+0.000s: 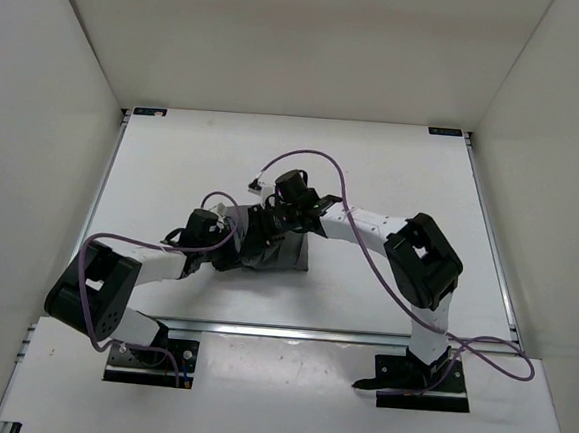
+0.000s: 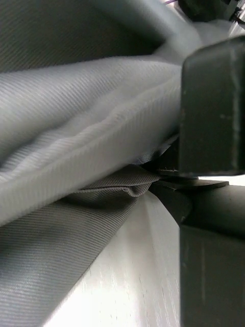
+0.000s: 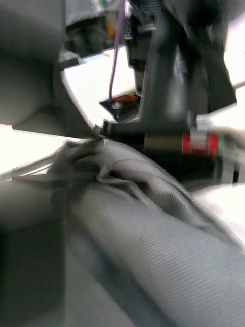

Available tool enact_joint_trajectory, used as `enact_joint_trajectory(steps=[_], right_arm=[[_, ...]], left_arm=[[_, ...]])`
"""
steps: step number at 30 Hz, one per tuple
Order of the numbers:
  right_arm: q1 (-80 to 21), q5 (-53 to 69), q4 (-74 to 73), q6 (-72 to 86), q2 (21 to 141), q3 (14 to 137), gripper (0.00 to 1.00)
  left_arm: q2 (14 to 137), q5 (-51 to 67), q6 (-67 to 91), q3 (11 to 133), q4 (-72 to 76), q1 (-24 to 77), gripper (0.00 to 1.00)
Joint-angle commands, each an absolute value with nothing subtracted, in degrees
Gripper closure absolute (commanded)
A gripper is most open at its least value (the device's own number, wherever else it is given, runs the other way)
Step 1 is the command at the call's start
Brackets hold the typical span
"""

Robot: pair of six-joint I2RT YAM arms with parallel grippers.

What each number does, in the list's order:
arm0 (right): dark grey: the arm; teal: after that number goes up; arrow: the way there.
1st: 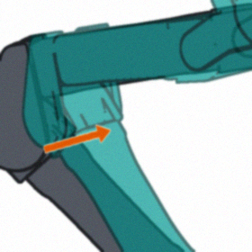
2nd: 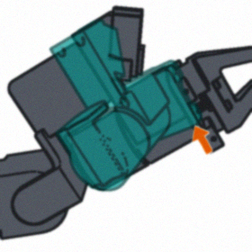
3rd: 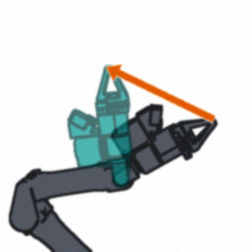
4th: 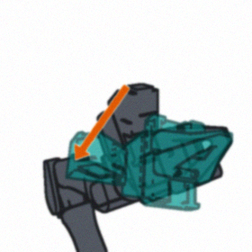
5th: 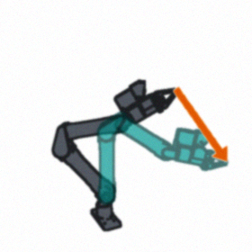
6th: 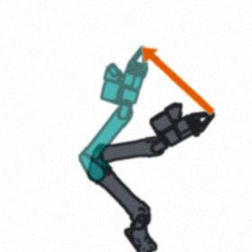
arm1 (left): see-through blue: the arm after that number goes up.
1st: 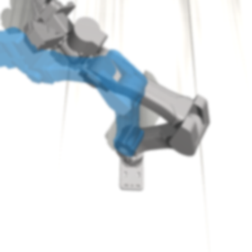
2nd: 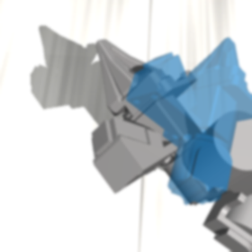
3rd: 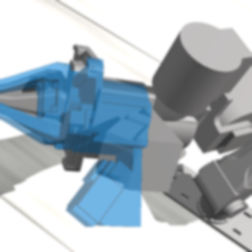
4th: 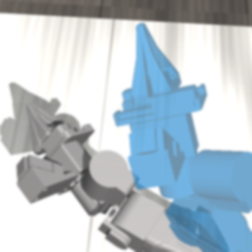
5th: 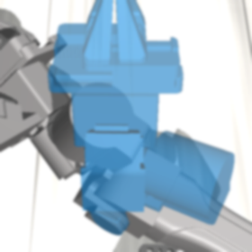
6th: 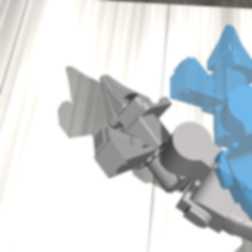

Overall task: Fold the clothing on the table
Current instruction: Fold the skirt

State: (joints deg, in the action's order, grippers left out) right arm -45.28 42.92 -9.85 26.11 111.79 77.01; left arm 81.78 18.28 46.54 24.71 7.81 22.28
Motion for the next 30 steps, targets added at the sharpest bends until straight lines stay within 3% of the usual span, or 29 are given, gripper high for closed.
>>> enact_joint_trajectory(steps=[1,4,8,10,11,12,13,15,17,20,22,25,30], right_arm=[[-45.9,50.4,-0.9,27.2,105.7,75.6,0.67],[-45.3,47.8,-2.9,23.3,99.3,73.4,0.46],[-42.6,45.4,-2.6,22.0,90.8,69.8,0.36],[-40.4,43.6,-0.5,23.3,88.3,66.3,0.35],[-40.0,43.2,-0.4,24.4,86.7,65.2,0.36],[-38.6,43.1,1.2,24.6,86.7,63.8,0.45],[-37.3,43.5,1.8,25.0,86.2,62.9,0.71],[-36.6,44.4,1.6,26.0,88.2,62.2,1.00],[-36.6,45.1,2.3,25.8,90.3,62.0,1.00],[-38.0,45.7,5.3,26.2,93.6,61.5,1.00],[-38.5,46.8,7.5,26.8,96.2,61.4,1.00],[-40.2,47.0,9.8,28.0,99.9,61.8,1.00],[-42.9,46.5,12.8,31.3,110.3,65.9,1.00]], left_arm=[[81.5,16.0,44.7,22.7,3.7,21.4,0.89],[81.2,16.2,44.6,22.4,3.7,20.9,0.88],[80.7,16.7,44.6,22.3,3.1,20.5,0.83],[79.1,17.5,44.4,22.6,1.7,19.9,0.72],[77.7,17.8,44.4,22.8,1.2,19.5,0.69],[76.7,18.0,44.4,22.8,0.2,19.1,0.63],[74.8,18.2,44.2,22.9,-1.5,18.8,0.59],[71.7,18.4,44.9,22.7,-2.9,18.1,0.54],[68.9,19.2,45.3,22.5,-4.1,17.4,0.48],[62.6,20.8,46.0,22.3,-8.1,16.3,0.29],[58.7,21.2,46.0,22.1,-10.2,15.0,0.22],[50.0,21.0,46.1,21.8,-15.4,11.8,0.15],[40.6,18.3,46.2,26.1,-22.5,11.0,0.19]])
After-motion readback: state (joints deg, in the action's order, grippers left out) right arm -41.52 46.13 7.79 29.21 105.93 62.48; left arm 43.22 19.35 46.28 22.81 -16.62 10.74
